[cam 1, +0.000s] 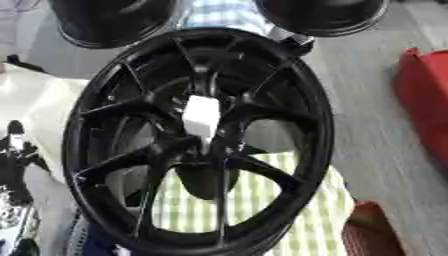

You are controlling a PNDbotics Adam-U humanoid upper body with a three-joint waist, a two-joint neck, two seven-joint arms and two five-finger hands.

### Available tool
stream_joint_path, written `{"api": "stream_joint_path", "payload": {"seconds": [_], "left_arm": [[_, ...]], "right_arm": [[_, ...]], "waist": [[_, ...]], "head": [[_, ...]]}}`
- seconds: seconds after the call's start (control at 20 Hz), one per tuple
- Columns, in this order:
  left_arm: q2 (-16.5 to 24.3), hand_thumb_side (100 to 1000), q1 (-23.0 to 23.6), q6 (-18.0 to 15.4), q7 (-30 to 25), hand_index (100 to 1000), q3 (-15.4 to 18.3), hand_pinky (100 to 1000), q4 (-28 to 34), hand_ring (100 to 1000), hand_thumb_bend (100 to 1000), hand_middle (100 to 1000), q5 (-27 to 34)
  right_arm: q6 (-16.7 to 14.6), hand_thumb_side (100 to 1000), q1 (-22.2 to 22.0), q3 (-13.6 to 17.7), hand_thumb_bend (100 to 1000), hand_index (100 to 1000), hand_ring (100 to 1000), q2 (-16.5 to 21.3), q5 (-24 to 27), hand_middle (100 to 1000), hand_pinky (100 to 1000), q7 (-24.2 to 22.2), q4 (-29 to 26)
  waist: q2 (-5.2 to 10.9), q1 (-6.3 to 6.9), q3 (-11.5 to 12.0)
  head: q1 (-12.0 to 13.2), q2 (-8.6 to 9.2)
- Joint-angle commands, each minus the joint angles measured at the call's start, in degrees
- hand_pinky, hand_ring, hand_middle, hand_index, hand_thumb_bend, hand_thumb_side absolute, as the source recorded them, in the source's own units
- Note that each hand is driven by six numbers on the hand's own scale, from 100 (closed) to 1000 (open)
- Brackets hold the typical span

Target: Pull the pin out of the wheel hub.

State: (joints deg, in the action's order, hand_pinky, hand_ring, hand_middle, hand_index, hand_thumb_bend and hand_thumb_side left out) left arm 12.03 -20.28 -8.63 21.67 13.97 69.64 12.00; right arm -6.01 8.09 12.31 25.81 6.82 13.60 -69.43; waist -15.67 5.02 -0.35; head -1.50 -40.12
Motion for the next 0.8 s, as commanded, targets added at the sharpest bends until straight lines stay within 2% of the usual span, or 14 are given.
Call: {"api": "stream_joint_path", "payload": {"seconds": [0.05,0.8], "left_arm": [[1.2,585,-0.7,0.0,-0.2,725,0.1,690,0.6,617,497,519,-0.1],[1.0,587,-0.7,0.0,-0.3,725,0.1,691,0.5,618,494,520,-0.3]], "right_arm": [[0.1,519,0.5,0.2,144,706,608,1.5,-0.2,593,630,0.0,-0.4],[0.2,518,0.7,0.3,145,707,610,1.3,-0.4,596,630,-0.1,-0.5]], "waist": [[1.05,-0.25,0.0],[1.16,-0.44,0.4]], "head": [[0.3,0.94],[0.7,1.23]]}}
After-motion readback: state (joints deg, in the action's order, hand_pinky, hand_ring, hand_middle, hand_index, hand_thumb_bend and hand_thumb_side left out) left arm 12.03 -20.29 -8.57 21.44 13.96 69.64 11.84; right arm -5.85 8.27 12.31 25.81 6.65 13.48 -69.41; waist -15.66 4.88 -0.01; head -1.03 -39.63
